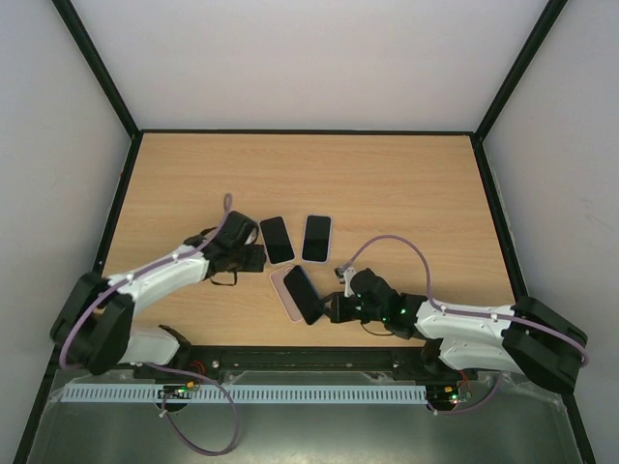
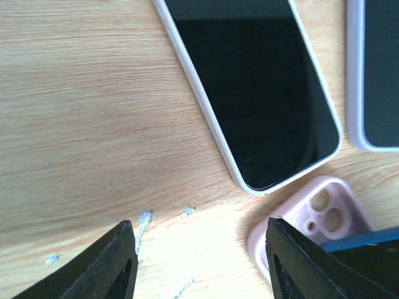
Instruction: Put the phone into the phone case
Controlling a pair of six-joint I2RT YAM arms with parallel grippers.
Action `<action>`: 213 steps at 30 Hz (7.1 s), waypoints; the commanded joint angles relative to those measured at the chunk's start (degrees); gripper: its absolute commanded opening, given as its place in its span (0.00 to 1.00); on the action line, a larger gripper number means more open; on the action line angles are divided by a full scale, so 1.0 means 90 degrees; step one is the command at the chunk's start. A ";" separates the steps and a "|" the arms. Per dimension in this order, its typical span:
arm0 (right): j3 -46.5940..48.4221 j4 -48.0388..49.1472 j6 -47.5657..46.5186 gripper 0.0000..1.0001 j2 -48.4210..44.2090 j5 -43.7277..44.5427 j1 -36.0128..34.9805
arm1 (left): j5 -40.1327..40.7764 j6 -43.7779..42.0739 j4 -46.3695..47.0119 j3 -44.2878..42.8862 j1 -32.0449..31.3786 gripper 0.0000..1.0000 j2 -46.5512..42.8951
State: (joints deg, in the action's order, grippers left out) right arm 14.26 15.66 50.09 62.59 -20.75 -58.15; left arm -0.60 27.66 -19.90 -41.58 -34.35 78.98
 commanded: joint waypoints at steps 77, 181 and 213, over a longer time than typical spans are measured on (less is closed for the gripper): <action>-0.0231 0.3753 0.1582 0.05 0.2885 -0.0308 -0.0095 | -0.1915 0.3026 0.4755 0.3234 -0.0832 0.45 -0.0960; 0.0580 0.8295 0.4051 0.36 0.5315 -0.1194 0.0082 | -0.0444 0.3802 0.4176 0.4040 -0.1748 0.25 -0.2330; 0.0756 0.4891 0.1447 0.07 0.2816 -0.0886 0.0161 | -0.1703 0.3544 0.3047 0.3957 -0.0304 0.58 -0.4875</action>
State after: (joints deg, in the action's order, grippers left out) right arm 20.10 56.80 68.95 93.56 -26.63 -56.69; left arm -8.91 60.82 12.45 -5.72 -41.30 43.00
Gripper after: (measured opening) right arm 0.091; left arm 0.555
